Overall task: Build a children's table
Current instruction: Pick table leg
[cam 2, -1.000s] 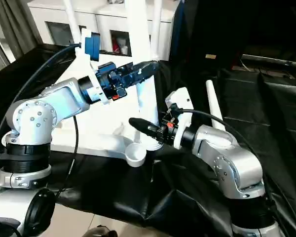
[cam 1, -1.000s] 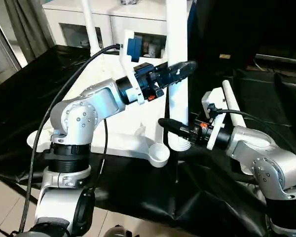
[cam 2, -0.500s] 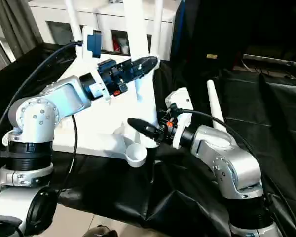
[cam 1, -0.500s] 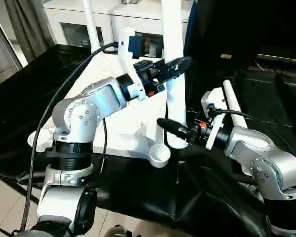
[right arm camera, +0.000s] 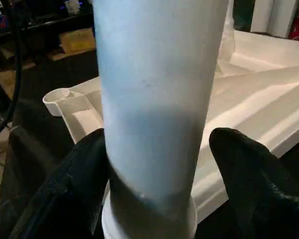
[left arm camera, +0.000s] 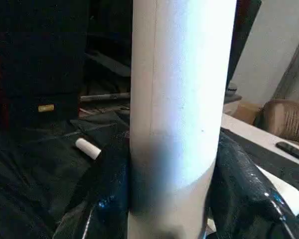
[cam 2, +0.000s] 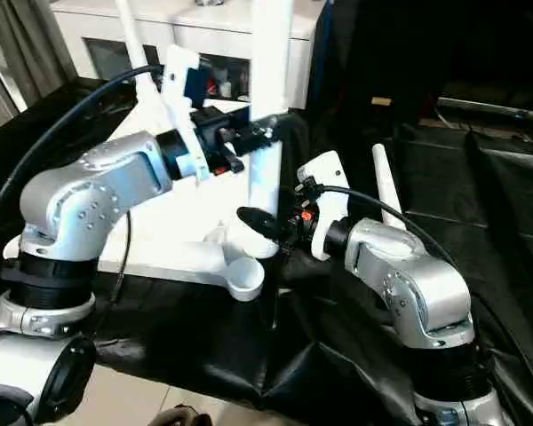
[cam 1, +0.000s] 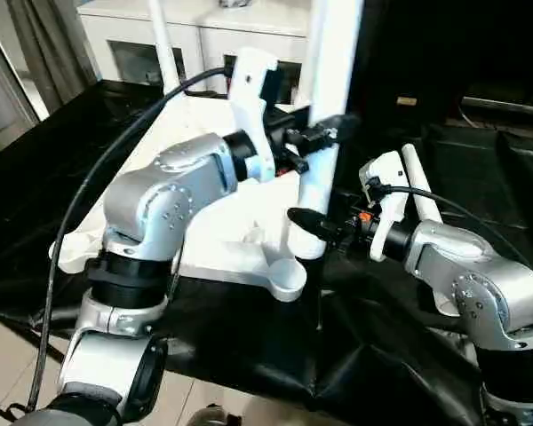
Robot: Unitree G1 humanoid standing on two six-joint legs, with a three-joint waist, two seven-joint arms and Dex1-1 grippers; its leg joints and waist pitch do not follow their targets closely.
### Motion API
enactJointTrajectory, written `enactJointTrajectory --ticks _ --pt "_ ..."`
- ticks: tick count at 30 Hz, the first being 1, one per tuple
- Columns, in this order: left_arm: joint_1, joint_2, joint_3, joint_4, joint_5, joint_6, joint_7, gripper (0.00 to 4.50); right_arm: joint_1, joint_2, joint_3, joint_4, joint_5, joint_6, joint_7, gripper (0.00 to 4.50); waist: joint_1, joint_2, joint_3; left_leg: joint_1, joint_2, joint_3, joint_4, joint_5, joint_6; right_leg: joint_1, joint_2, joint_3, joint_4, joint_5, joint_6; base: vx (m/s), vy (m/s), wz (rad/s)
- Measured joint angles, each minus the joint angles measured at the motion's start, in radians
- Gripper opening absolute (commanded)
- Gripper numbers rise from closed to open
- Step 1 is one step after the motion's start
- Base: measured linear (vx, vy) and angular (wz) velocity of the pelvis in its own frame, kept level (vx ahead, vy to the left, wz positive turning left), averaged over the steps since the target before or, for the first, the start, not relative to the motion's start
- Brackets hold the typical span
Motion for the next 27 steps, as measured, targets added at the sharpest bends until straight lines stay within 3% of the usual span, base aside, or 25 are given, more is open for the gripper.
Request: enactJointTrajectory --ticks 27 --pt "0.033 0.027 -0.020 -0.043 -0.004 0.016 -0.052 1.82 -0.016 -0.005 0.021 0.007 0.005 0.044 0.029 3.40 0.000 -0.002 0.000 0.000 0.000 0.000 0.000 0.000 0.000 0.000 0.000 0.000 0.000 0.000 0.000 0.000 0.000 0.00"
